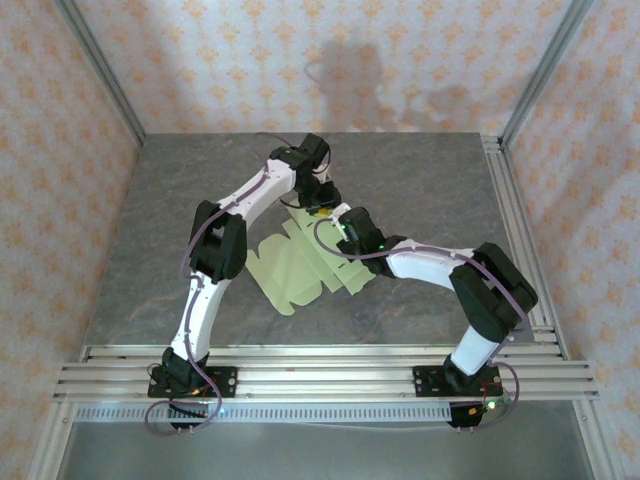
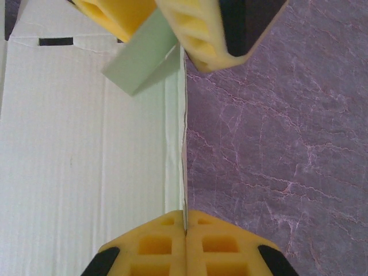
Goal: Fold the paper box
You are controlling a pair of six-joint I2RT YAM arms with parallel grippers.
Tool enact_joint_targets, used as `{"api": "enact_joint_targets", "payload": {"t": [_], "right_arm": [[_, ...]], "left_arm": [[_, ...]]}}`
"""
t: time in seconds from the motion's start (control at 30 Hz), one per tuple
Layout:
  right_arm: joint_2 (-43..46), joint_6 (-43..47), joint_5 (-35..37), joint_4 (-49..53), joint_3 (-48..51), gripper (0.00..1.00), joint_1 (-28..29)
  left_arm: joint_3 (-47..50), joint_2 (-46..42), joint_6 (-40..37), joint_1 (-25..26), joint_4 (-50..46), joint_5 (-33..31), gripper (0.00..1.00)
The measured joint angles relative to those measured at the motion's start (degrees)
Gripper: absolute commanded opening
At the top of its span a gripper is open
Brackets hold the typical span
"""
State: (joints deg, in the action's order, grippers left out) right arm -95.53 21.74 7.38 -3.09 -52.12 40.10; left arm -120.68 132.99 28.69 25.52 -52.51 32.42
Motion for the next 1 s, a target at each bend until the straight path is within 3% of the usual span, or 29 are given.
{"api": "enact_joint_targets", "payload": {"t": [0.13, 0.2, 0.3, 0.4, 0.5, 0.57, 0.7, 0.77, 0.9, 0.97, 1.0], "right_arm": [[0.0, 0.0, 0.0, 0.0, -0.2, 0.00, 0.0], [0.0, 0.0, 0.0, 0.0, -0.2, 0.00, 0.0], [0.0, 0.0, 0.0, 0.0, -0.3, 0.00, 0.0], [0.0, 0.0, 0.0, 0.0, -0.3, 0.00, 0.0], [0.0, 0.0, 0.0, 0.0, -0.3, 0.00, 0.0], [0.0, 0.0, 0.0, 0.0, -0.4, 0.00, 0.0], [0.0, 0.0, 0.1, 0.0, -0.4, 0.00, 0.0], [0.0, 0.0, 0.1, 0.0, -0.5, 0.00, 0.0], [0.0, 0.0, 0.2, 0.0, -0.8, 0.00, 0.0], [0.0, 0.0, 0.2, 0.0, -0.9, 0.00, 0.0], [0.0, 0.0, 0.2, 0.0, -0.9, 0.00, 0.0]], "left_arm": [[0.0, 0.0, 0.9, 0.0, 0.8, 0.5, 0.19], [0.0, -0.1, 1.4, 0.0, 1.0, 0.6, 0.20], [0.1, -0.1, 1.6, 0.0, 1.0, 0.7, 0.31], [0.1, -0.1, 2.2, 0.0, 1.0, 0.8, 0.30], [0.1, -0.1, 2.8, 0.0, 1.0, 0.8, 0.19], [0.1, -0.1, 3.0, 0.0, 1.1, 0.9, 0.17], [0.1, -0.1, 3.4, 0.0, 1.3, 0.9, 0.36], [0.2, -0.1, 3.4, 0.0, 1.4, 1.2, 0.36], [0.4, -0.1, 3.2, 0.0, 1.4, 1.3, 0.22], [0.4, -0.2, 3.4, 0.0, 1.4, 1.3, 0.24], [0.4, -0.2, 3.4, 0.0, 1.4, 1.3, 0.30]]}}
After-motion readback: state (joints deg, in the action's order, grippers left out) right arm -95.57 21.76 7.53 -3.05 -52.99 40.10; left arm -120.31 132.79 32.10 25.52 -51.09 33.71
